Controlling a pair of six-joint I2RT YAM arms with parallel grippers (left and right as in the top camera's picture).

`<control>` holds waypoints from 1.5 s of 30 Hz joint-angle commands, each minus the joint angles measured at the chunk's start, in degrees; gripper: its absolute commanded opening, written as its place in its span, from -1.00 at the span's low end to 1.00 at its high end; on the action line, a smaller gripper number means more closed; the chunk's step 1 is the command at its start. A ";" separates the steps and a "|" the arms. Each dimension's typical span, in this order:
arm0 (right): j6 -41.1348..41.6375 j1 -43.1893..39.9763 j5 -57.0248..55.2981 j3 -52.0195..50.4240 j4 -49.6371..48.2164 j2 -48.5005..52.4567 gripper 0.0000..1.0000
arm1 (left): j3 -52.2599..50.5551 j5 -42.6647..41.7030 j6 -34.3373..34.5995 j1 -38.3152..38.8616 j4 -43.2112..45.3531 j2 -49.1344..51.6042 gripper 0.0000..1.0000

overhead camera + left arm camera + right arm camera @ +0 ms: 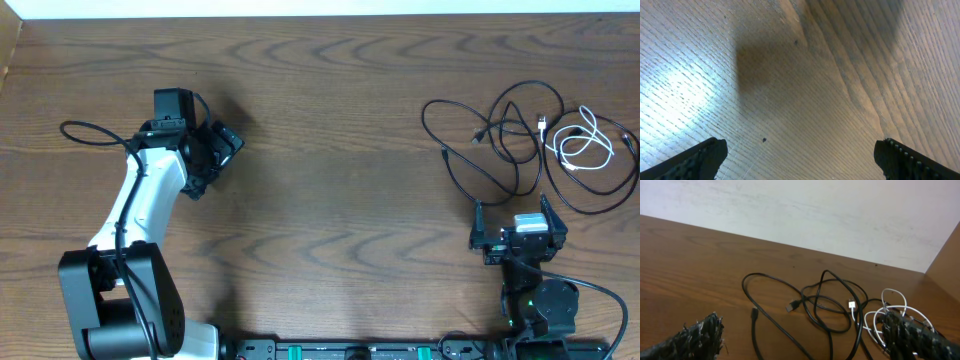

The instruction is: Untangle cables

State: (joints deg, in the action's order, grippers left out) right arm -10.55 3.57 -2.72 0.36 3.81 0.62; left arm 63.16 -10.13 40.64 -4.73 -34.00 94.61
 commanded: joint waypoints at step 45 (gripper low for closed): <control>0.44 0.00 0.33 -0.04 0.31 -0.35 0.99 | -49.64 16.61 -2.71 0.04 44.94 -32.92 0.99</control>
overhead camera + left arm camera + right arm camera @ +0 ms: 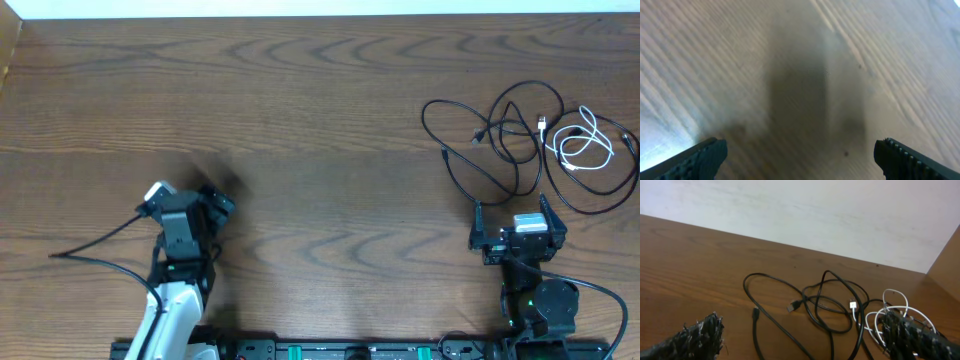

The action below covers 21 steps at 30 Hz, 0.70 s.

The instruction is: Untangle cables

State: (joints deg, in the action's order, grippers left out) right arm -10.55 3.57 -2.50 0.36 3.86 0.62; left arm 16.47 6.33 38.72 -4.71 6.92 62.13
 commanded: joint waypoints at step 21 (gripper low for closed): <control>0.46 0.00 0.11 -0.04 0.26 -0.35 0.98 | -16.20 0.37 -1.66 0.00 12.72 -4.00 0.99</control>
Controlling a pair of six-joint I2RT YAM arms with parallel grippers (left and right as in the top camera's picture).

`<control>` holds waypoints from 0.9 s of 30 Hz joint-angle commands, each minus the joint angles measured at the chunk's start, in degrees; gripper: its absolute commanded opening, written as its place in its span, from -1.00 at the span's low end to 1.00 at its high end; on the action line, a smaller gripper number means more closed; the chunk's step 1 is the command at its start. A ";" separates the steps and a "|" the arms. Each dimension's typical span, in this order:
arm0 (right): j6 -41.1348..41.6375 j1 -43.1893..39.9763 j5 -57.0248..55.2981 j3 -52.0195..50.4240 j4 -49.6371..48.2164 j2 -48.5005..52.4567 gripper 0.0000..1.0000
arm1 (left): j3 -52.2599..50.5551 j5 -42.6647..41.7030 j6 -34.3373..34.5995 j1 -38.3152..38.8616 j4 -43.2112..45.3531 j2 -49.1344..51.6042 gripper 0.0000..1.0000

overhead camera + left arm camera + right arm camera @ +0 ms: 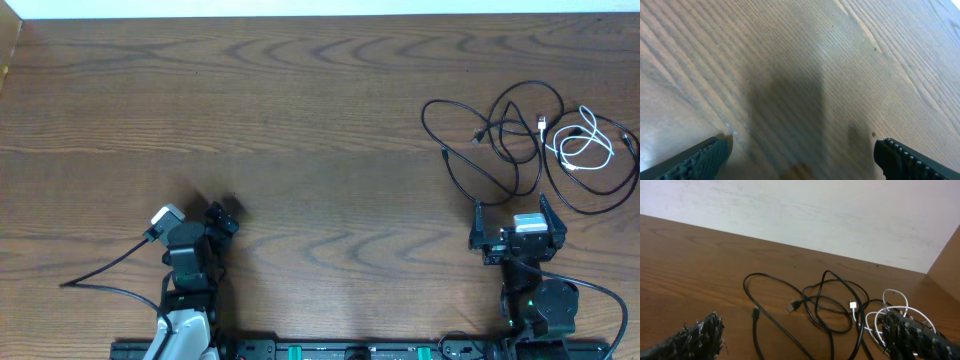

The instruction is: Untangle cables

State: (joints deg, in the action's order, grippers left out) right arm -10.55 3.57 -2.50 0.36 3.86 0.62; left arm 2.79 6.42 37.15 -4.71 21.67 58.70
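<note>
A tangle of black cables (505, 140) lies at the table's far right, with a coiled white cable (582, 145) overlapping its right side. The right wrist view shows the black cables (825, 302) and the white cable (892, 315) ahead of the fingers. My right gripper (512, 215) stands open just short of the tangle, nothing between its fingers (695, 340). Far from the cables, my left gripper (218, 222) sits low at the front left. It is open over bare wood, with only its fingertips (912, 160) showing in the left wrist view.
The brown wooden table (320, 120) ends at a pale wall along its far edge. A raised wooden side (945, 265) stands at the right. The left arm's own black cable (100, 270) trails across the front left.
My left arm has drawn back slightly further toward the front edge, and its wrist view now shows a different patch of wood. The right gripper and cables have not moved.
My left arm was stretched out over the left middle of the table, open over bare wood. Then it was folded back near the front edge, where it still is. The right gripper stayed open before the unchanged tangle throughout.
</note>
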 commanded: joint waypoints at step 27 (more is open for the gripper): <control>0.46 0.00 0.11 -0.04 0.26 -0.35 0.99 | -2.54 -6.86 -18.80 0.28 -25.90 -51.19 0.99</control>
State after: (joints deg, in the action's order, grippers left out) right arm -10.55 3.57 -2.48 0.36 3.84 0.62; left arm 1.54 1.13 23.97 -4.67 -2.11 11.29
